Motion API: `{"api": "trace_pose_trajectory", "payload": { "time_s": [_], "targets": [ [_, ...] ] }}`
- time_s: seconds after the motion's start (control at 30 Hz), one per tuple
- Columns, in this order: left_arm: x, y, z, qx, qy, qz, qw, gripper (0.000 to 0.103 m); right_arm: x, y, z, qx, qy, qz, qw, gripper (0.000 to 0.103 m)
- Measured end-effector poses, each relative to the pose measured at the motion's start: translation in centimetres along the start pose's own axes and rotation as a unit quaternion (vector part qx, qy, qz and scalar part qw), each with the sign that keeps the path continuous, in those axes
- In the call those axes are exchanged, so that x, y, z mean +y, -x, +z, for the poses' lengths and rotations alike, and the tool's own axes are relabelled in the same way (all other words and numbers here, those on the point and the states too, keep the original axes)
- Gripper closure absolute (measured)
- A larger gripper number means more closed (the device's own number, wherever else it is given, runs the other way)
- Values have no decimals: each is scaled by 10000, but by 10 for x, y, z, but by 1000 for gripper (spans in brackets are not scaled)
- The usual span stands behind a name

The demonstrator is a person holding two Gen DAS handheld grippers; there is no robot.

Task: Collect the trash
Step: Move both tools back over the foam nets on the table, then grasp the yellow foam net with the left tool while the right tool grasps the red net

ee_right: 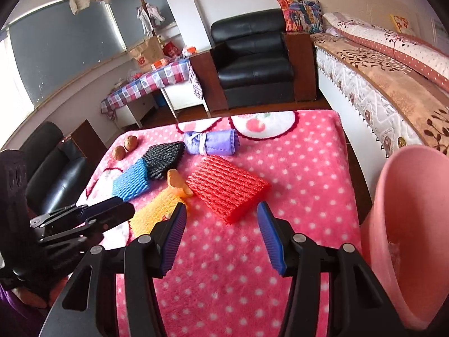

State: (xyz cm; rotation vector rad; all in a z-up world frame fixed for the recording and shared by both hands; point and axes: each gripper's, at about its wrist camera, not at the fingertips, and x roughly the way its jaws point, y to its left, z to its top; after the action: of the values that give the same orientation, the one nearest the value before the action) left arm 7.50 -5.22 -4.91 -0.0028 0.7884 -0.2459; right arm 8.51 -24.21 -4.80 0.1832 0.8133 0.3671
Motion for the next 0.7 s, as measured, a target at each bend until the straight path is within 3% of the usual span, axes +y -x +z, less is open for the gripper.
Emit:
{"api": "trace_pose_trajectory", "payload": {
  "time_s": [0.1,0.3,0.47,0.5,0.53,0.67,0.7],
  "targets": [
    [4,-11,0,1,-53,236,9997,74,3,-12,4,84,100,1,9999,46],
    [13,-38,-8,545,30,282,9981,74,16,-37,10,380,495,66,9980,43],
    [15,-42,-12,493,35,298,9983,74,30,-63,13,650,1040,-72,9924,43],
    [15,-41,-12,491,51,279,9984,74,31,-70,13,717,1106,-156,9912,45],
    [16,-41,-13,486,64,264,9984,74,32,-76,12,776,1155,-225,9900,53],
    [12,-37,-13,475,1,211,9986,89,33,-85,11,755,1345,-600,9862,74],
    [10,-36,-14,464,-8,202,9987,92,31,-83,12,745,1285,-578,9872,84]
  ]
}}
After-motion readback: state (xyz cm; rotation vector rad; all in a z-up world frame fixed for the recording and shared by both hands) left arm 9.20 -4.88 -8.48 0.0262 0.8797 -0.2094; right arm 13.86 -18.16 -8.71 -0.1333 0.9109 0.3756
